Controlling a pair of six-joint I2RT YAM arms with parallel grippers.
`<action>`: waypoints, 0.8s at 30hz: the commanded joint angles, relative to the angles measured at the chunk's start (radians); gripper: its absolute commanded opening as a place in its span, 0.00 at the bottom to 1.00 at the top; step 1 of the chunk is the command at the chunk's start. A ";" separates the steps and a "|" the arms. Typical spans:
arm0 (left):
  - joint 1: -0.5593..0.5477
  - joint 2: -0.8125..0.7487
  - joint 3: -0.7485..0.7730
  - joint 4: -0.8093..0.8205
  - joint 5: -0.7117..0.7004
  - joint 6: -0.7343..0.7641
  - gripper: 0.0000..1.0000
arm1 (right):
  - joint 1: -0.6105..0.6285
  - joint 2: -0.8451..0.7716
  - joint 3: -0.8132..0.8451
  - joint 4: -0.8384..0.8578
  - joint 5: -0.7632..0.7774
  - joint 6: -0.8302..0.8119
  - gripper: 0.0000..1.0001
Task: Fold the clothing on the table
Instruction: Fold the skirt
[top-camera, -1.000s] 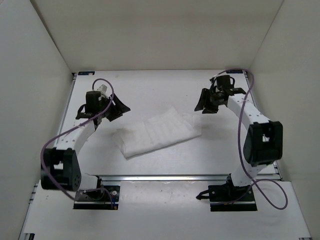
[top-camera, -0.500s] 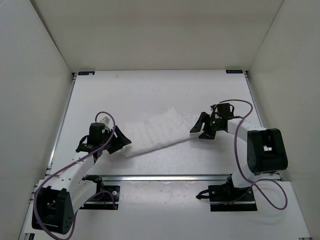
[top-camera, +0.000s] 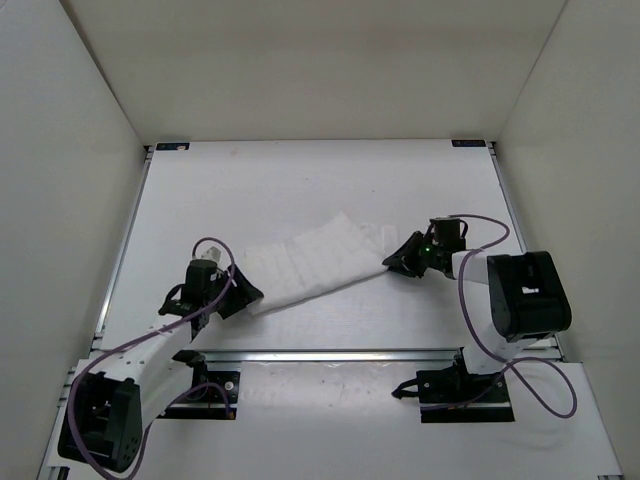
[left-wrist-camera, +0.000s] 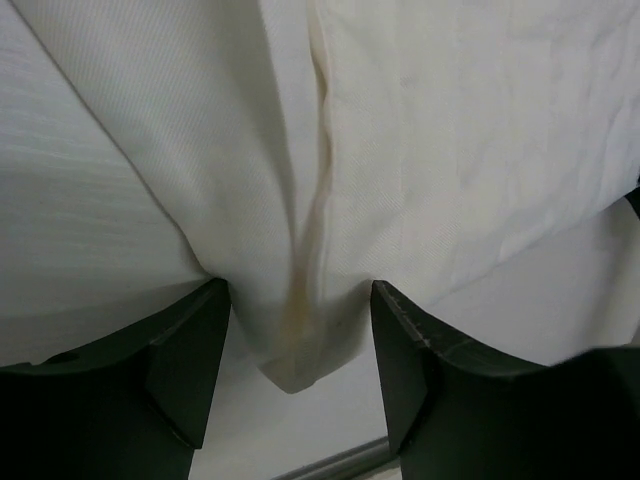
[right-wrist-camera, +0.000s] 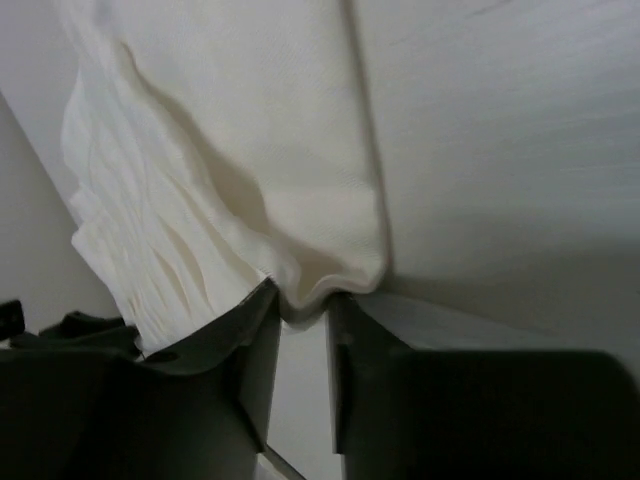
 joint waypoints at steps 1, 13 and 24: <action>-0.029 0.044 -0.034 0.086 -0.056 -0.030 0.67 | -0.005 0.022 -0.019 0.055 0.088 0.030 0.17; -0.174 0.449 0.263 0.272 -0.021 0.007 0.00 | -0.094 -0.207 0.082 -0.245 0.276 -0.157 0.00; -0.222 0.846 0.604 0.353 0.099 0.025 0.00 | 0.108 -0.134 0.470 -0.424 0.364 -0.518 0.00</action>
